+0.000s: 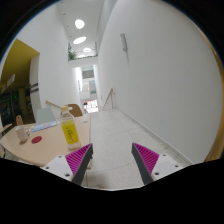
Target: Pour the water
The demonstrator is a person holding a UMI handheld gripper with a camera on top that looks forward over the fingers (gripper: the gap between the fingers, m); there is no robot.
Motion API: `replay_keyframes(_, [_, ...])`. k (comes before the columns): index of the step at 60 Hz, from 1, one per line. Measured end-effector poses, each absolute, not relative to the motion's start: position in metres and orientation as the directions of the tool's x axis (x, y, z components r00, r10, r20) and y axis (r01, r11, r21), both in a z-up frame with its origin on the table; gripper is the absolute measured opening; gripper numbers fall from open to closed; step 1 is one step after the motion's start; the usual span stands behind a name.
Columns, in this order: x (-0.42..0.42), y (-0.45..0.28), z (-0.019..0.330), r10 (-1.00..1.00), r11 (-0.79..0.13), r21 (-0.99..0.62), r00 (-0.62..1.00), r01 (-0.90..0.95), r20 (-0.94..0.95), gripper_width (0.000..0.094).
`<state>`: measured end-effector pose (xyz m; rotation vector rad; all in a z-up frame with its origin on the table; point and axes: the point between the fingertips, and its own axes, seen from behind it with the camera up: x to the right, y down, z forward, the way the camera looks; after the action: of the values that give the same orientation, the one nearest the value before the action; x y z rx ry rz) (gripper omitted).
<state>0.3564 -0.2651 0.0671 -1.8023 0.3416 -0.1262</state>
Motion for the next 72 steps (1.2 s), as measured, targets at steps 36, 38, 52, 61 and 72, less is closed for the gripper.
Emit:
replay_keyframes(36, [0.227,-0.049,0.075,-0.07,-0.206,-0.976,0.996,-0.064,-0.05,0.0852])
replay_keyframes(38, [0.225,-0.041,0.076,-0.07,-0.202,-0.976,0.995,-0.083,-0.07,0.0853])
replay_keyframes(52, [0.223,-0.031,0.079,-0.091,-0.157,-0.984,0.994,-0.08,-0.067,0.0462])
replay_keyframes(61, [0.221,-0.026,0.076,-0.162,-0.172,-0.985,0.987,-0.026,0.002,0.0325])
replay_keyframes(72, [0.167,-0.012,0.141,-0.193,-0.198,-0.91,0.896,0.363,0.399,0.0323])
